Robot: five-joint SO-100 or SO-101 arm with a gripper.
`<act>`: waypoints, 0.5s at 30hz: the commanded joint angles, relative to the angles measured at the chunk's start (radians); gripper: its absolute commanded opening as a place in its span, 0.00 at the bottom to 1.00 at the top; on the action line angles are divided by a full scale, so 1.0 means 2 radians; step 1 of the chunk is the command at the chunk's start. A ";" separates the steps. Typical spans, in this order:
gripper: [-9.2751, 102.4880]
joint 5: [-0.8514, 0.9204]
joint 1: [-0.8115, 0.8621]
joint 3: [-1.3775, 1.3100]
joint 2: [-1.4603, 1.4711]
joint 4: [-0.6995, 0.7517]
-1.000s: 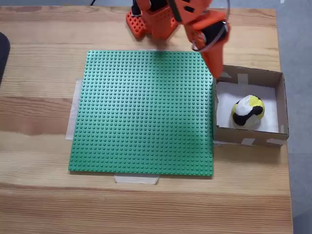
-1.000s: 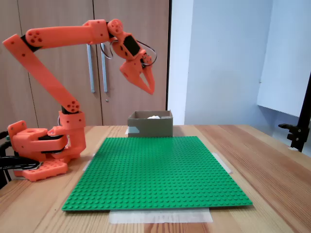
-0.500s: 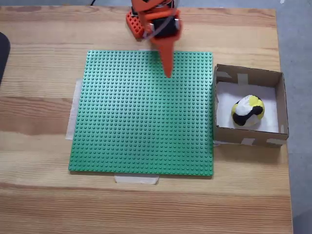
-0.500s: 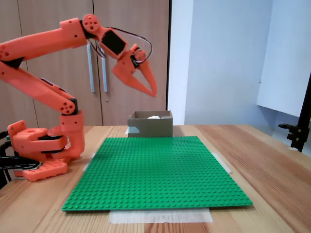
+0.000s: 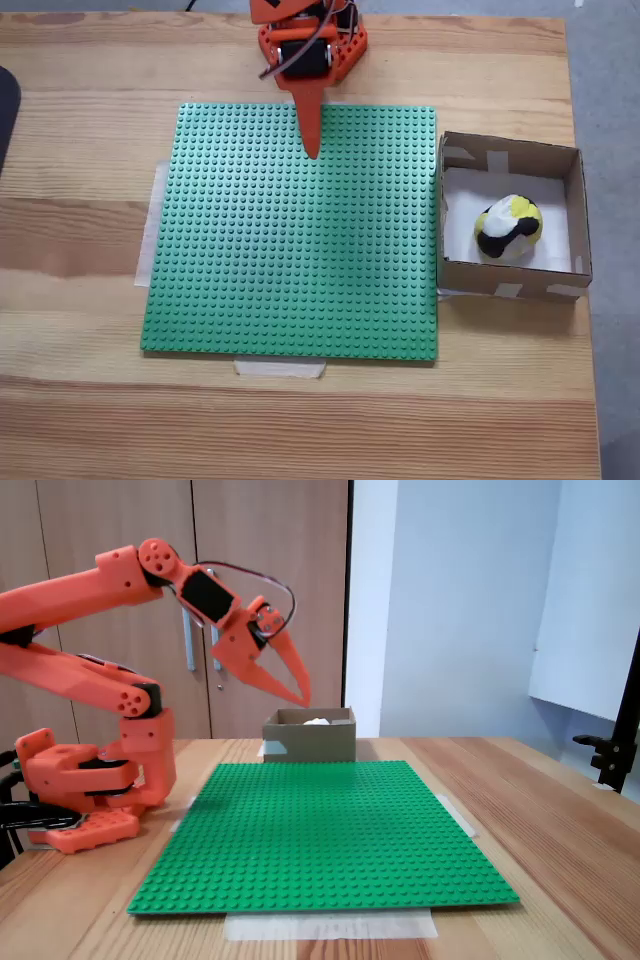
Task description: Pick the ball and put it in the box.
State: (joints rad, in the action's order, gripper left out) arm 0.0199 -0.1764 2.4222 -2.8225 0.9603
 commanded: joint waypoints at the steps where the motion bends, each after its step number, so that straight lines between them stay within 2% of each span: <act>1: 0.08 -0.013 0.015 0.010 -0.017 -0.014; 15: 0.08 -0.012 0.051 0.153 -0.045 -0.135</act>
State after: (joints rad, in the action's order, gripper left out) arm -0.0107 -0.0874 2.7075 -2.8685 0.7286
